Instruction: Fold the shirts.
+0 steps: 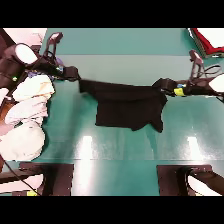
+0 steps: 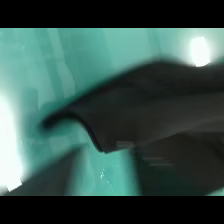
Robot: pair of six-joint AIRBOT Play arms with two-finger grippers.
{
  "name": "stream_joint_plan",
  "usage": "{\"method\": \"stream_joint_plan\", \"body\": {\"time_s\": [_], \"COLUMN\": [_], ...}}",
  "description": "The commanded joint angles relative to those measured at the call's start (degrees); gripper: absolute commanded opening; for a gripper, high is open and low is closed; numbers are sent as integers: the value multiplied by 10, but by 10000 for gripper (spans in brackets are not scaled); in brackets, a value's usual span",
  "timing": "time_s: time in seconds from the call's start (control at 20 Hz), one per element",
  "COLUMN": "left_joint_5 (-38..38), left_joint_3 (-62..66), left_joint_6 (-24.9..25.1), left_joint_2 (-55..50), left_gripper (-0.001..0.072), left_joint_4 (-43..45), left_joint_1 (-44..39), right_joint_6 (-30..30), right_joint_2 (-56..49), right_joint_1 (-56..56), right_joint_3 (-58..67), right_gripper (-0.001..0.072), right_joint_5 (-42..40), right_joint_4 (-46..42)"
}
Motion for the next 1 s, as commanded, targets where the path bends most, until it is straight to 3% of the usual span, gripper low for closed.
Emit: {"method": "stream_joint_plan", "body": {"time_s": [0.0,0.05,0.2,0.35,0.5,0.7,0.95], "left_joint_5": [47,37,-73,-158,-130,-63,13], "left_joint_3": [-7,4,62,49,-65,-259,-394], "left_joint_6": [-37,-36,-33,2,7,87,95], "left_joint_2": [-36,-36,-35,-17,20,68,79], "left_gripper": [644,640,640,640,640,640,639], "left_joint_4": [3,3,3,4,-68,-245,-268], "left_joint_1": [13,20,50,65,65,64,34], "right_joint_6": [-4,-5,-28,-87,-108,-108,-108], "right_joint_2": [-89,-109,-131,-106,-56,28,93], "right_joint_1": [-6,-14,-56,-110,-160,-212,-242], "right_joint_3": [39,68,147,195,193,130,51], "right_gripper": [360,418,416,414,413,412,410], "right_joint_5": [-59,-47,22,119,178,179,163], "right_joint_4": [3,3,3,3,4,4,5]}}
